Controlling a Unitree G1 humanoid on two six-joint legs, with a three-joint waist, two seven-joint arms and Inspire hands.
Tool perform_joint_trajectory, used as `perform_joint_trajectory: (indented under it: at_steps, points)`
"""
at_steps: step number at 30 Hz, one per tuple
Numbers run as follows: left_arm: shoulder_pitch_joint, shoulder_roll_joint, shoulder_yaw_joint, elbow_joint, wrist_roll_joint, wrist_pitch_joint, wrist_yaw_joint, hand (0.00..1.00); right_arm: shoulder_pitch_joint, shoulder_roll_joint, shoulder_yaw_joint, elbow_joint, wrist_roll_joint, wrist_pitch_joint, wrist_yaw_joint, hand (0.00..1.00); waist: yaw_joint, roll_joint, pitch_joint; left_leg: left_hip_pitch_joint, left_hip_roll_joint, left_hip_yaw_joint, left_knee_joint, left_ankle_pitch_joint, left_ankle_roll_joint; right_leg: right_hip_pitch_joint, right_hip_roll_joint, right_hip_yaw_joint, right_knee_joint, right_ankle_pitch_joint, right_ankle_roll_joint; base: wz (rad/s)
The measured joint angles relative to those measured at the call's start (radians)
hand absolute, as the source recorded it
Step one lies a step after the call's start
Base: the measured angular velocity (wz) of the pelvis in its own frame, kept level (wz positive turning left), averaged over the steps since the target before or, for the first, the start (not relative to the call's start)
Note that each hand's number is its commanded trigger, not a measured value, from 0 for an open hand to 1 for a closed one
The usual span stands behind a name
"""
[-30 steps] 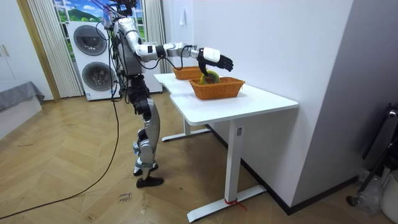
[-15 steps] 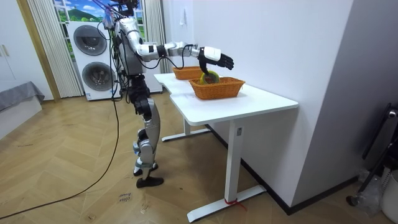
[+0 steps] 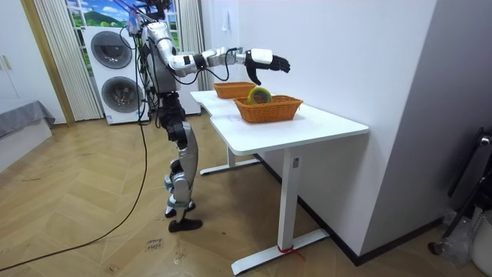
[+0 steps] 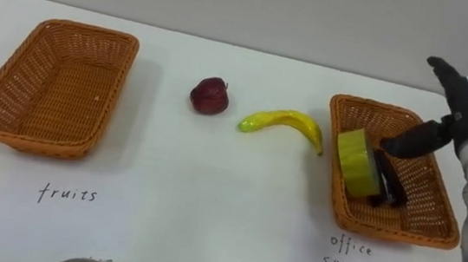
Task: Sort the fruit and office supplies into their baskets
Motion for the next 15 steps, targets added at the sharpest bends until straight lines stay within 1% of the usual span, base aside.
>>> perform_joint_trajectory:
  at_steps: [3, 10, 13, 14, 15]
  points:
    - [-0.002, 0.0, 0.0, -0.016, 0.0, -0.001, 0.0, 0.0, -0.002, 0.0, 0.0, -0.001, -0.001, 0.0, -0.013, 0.0, 0.001, -0.006, -0.0021, 0.0, 0.0, 0.0, -0.003, 0.0, 0.0, 0.001, 0.0, -0.001, 0.001, 0.0, 0.0, 0.0]
    - [-0.003, 0.0, -0.001, -0.027, -0.001, -0.006, 0.0, 0.0, -0.002, 0.0, 0.0, -0.037, -0.001, 0.0, -0.014, 0.0, 0.003, -0.012, 0.0019, 0.0, 0.0, 0.001, -0.004, 0.0, 0.0, 0.001, 0.0, 0.0, 0.002, 0.0, 0.0, 0.0]
    - [0.0, 0.0, -0.001, -0.026, -0.001, -0.014, 0.0, 0.0, -0.002, 0.0, 0.0, -0.066, -0.001, 0.0, -0.035, 0.0, 0.005, -0.01, 0.0064, 0.003, 0.0, 0.004, -0.005, 0.0, 0.0, 0.001, 0.0, 0.003, 0.001, 0.0, 0.0, -0.03]
    - [0.0, 0.0, -0.001, -0.026, -0.002, -0.016, 0.001, 0.0, -0.002, 0.0, 0.0, -0.076, -0.001, -0.001, -0.046, 0.0, 0.007, -0.008, 0.0107, 0.005, 0.0, 0.005, -0.005, 0.0, 0.0, 0.001, 0.0, 0.004, 0.001, 0.0, 0.0, 0.0]
    - [0.0, 0.0, -0.001, -0.025, -0.002, -0.017, 0.001, 0.0, -0.003, 0.0, 0.0, -0.082, -0.001, -0.002, -0.056, 0.0, 0.009, -0.009, 0.0127, 0.007, 0.0, 0.006, -0.006, 0.0, 0.0, 0.002, 0.0, 0.005, 0.002, 0.0, 0.0, 0.0]
